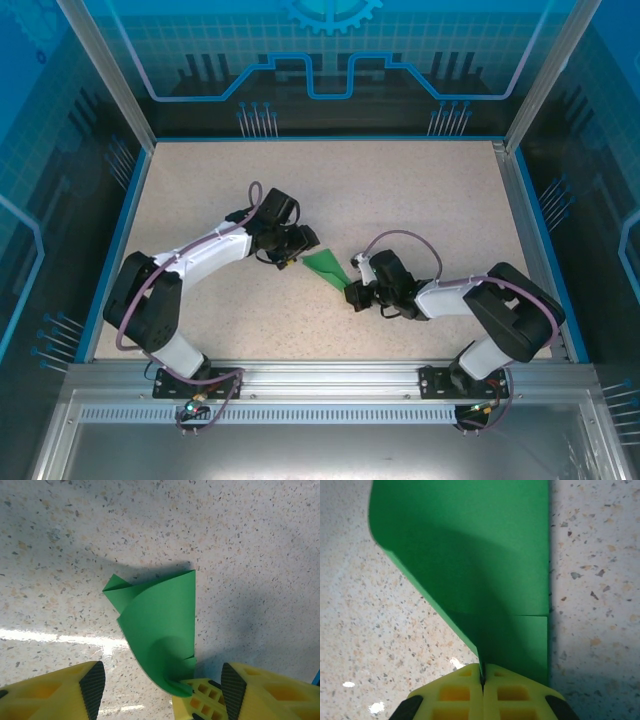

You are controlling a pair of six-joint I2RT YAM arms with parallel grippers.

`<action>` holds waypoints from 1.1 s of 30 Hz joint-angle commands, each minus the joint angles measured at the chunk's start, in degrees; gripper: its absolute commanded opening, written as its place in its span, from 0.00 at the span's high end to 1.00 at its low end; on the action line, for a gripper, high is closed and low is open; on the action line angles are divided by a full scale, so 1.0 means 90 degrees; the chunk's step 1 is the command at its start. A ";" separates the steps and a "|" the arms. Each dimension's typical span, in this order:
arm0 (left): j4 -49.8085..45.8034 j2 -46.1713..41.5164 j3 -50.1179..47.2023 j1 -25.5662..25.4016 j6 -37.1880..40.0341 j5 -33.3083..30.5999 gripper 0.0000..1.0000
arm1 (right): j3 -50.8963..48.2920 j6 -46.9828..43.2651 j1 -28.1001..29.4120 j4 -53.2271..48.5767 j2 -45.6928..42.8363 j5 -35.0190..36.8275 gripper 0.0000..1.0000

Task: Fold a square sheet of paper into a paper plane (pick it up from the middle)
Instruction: Fold the wing for the fifth time at the center of the table.

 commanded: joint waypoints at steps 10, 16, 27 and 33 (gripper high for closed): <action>0.0325 0.0276 -0.0059 -0.0025 0.0010 0.0436 0.26 | 0.0103 0.0259 -0.0340 0.0185 0.0025 -0.0922 0.97; 0.0051 0.0952 0.0292 -0.0050 -0.0055 0.0663 0.30 | 0.0210 0.0004 -0.0335 0.0045 0.0017 -0.0811 0.97; 0.0190 0.1493 0.0487 -0.0064 -0.0287 0.0851 0.54 | 0.0160 -0.0084 -0.0271 0.0042 -0.0022 -0.0686 0.96; 0.0156 0.1608 0.0543 -0.0062 -0.0311 0.0813 0.63 | 0.0138 -0.0242 -0.0231 -0.0126 -0.0114 -0.0550 0.95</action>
